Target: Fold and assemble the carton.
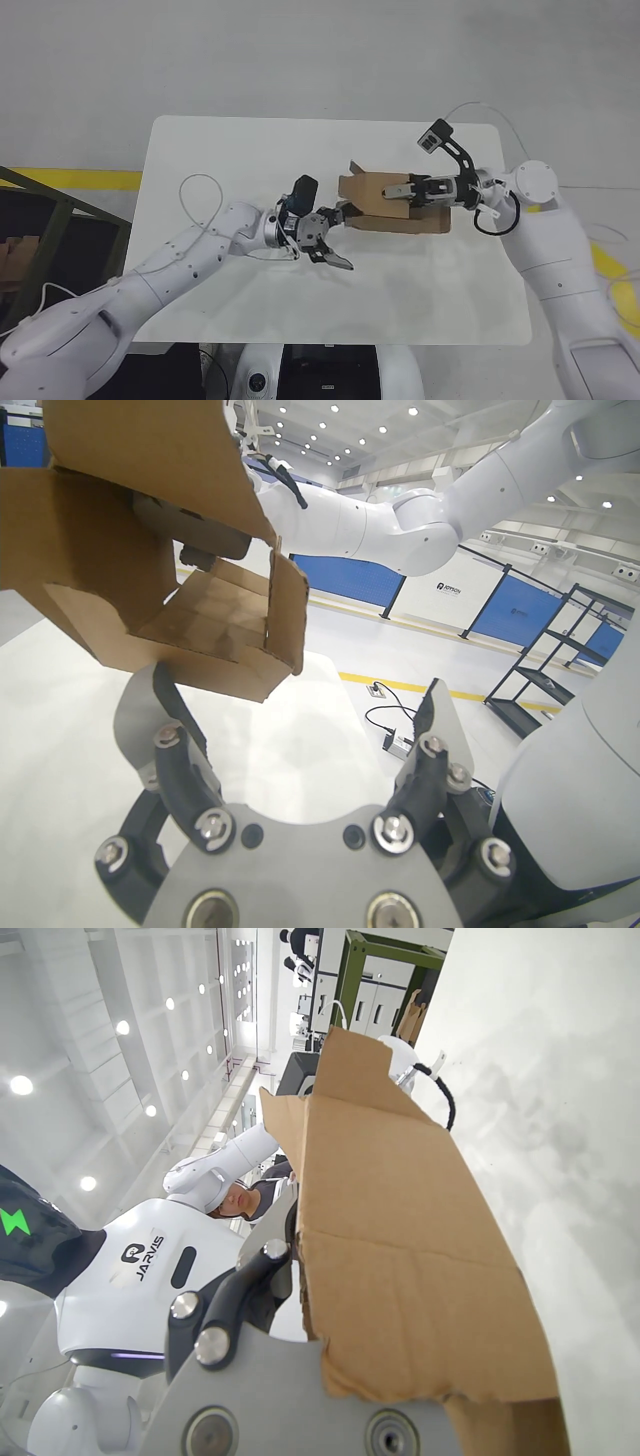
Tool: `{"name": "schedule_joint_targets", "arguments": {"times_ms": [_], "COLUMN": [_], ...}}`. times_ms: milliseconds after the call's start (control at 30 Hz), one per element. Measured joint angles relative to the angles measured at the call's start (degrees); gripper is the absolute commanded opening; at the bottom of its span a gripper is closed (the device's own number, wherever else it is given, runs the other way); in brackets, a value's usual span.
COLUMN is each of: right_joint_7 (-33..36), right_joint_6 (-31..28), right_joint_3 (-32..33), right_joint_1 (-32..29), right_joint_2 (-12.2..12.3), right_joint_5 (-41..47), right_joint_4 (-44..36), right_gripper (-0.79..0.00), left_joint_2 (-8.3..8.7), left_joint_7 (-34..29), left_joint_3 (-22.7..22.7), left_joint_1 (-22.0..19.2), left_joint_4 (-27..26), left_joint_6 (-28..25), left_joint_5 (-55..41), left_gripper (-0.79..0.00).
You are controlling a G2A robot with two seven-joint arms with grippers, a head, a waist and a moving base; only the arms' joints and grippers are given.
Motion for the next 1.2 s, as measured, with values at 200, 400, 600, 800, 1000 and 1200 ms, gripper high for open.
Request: {"name": "schedule_joint_targets", "arguments": {"times_ms": [200, 400, 600, 800, 1000, 1200], "right_joint_7": [0.4, 0.7, 1.2, 1.7, 2.5, 2.6], "right_joint_6": [0.0, -0.1, 0.0, 0.1, 0.6, 2.8], "right_joint_3": [-0.5, -0.6, -0.6, -0.8, -1.1, -1.7], "right_joint_1": [-0.4, -0.9, -1.1, -0.9, -0.5, 0.0], "right_joint_2": [0.0, 0.1, 0.1, 0.1, 0.0, -0.1], "right_joint_5": [-0.1, 0.1, 0.6, 1.2, 2.3, 3.5], "right_joint_4": [-1.2, -1.8, -2.0, -2.0, -1.6, -0.9], "right_gripper": [-0.785, -0.785, -0.785, -0.785, -0.785, -0.785], "left_joint_2": [-0.91, -1.63, -1.97, -1.81, -1.24, -0.66], "left_joint_7": [-0.7, -1.0, 0.0, 0.1, 0.0, 0.4], "left_joint_3": [-0.8, -1.4, -2.5, -2.2, -1.7, -1.6], "left_joint_1": [-0.1, -0.2, 0.4, 0.5, 0.1, -0.1], "left_joint_4": [-0.6, -0.3, 0.2, 0.3, 0.6, 0.4], "left_joint_6": [0.0, 0.0, 0.0, 0.0, 0.0, 0.0], "left_joint_5": [-0.9, -1.3, -2.0, -3.9, -5.8, -5.9], "left_gripper": [0.000, 0.000, 0.000, 0.000, 0.000, 0.000]}}
